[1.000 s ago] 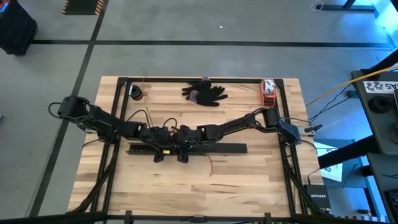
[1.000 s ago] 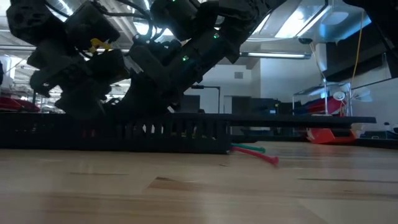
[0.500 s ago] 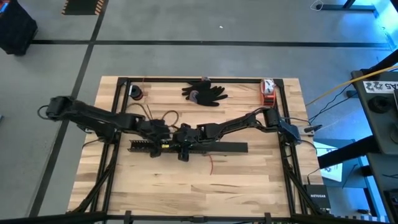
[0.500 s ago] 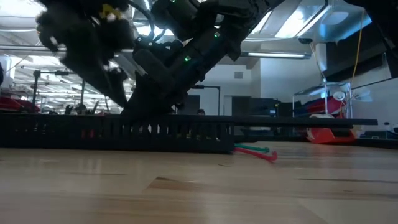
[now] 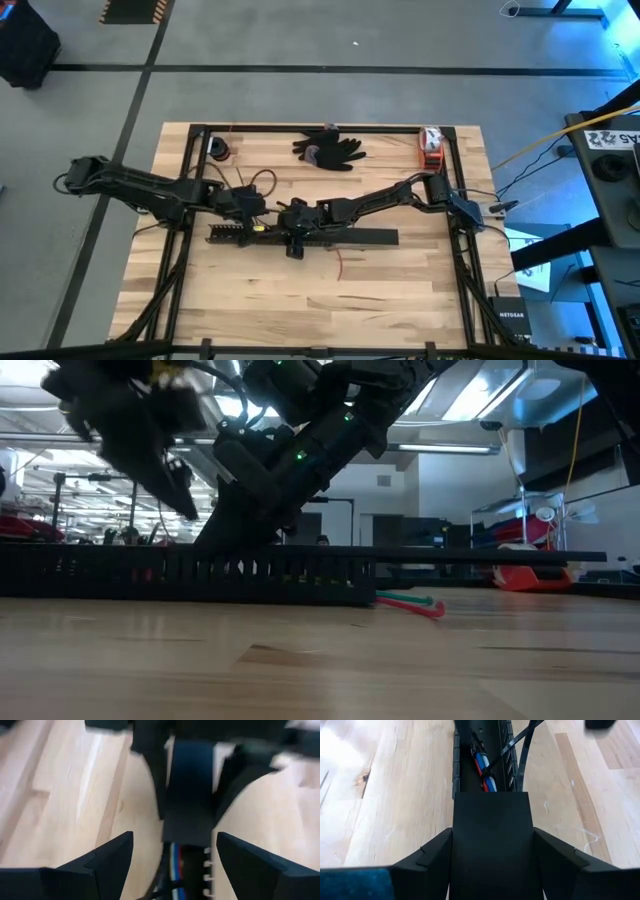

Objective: Ziptie cables
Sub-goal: Close the black cable duct lid

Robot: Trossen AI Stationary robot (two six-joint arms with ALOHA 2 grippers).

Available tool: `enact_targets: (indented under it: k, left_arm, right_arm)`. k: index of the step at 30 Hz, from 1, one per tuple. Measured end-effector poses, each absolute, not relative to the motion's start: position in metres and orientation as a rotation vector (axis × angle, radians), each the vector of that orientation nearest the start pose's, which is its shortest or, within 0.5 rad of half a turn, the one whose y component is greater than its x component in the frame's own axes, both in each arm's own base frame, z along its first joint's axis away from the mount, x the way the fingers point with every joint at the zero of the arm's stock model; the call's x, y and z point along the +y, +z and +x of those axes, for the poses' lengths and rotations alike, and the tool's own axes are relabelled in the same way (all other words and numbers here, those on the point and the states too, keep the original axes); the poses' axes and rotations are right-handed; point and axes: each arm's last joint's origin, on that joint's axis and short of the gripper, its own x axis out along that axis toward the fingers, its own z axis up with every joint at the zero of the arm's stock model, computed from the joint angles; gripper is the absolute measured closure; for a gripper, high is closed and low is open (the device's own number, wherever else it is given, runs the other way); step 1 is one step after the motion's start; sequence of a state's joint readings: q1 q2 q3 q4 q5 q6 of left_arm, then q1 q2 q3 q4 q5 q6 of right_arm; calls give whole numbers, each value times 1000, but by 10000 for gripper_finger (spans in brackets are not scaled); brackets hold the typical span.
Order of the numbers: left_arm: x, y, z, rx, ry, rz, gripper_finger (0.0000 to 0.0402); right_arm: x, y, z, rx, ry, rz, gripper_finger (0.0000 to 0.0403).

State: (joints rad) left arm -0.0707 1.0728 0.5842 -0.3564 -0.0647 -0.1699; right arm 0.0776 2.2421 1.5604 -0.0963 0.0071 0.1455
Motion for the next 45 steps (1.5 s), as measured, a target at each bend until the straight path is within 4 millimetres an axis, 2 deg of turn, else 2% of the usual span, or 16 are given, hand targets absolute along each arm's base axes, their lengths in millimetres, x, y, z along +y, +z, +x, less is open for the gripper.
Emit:
enact_targets:
  k: [4,8,12,16,24,28,36,40,45]
  left_arm:
    - [-11,186,207,927,62,-84,121]
    - [-13,181,205,992,75,-109,121]
    - [-13,183,206,981,60,-83,133]
    - [-13,180,207,995,52,-64,190]
    - [-13,179,208,994,34,-42,346]
    - [-13,179,208,996,14,-38,394]
    - [-15,182,208,973,29,-122,399]
    - [-22,189,209,991,-22,-139,400]
    - [-34,178,205,1049,-81,-143,401]
  right_arm:
    - [37,134,480,781,9,104,178]
    - [37,134,480,782,7,105,178]
    - [37,134,480,780,6,107,178]
    - [38,134,480,781,6,107,178]
    - [37,134,480,781,-2,105,178]
    - [37,134,480,781,-3,104,178]
    - [37,134,479,782,-13,100,178]
    - [37,134,479,781,-15,99,178]
    - [37,134,479,782,-15,99,178]
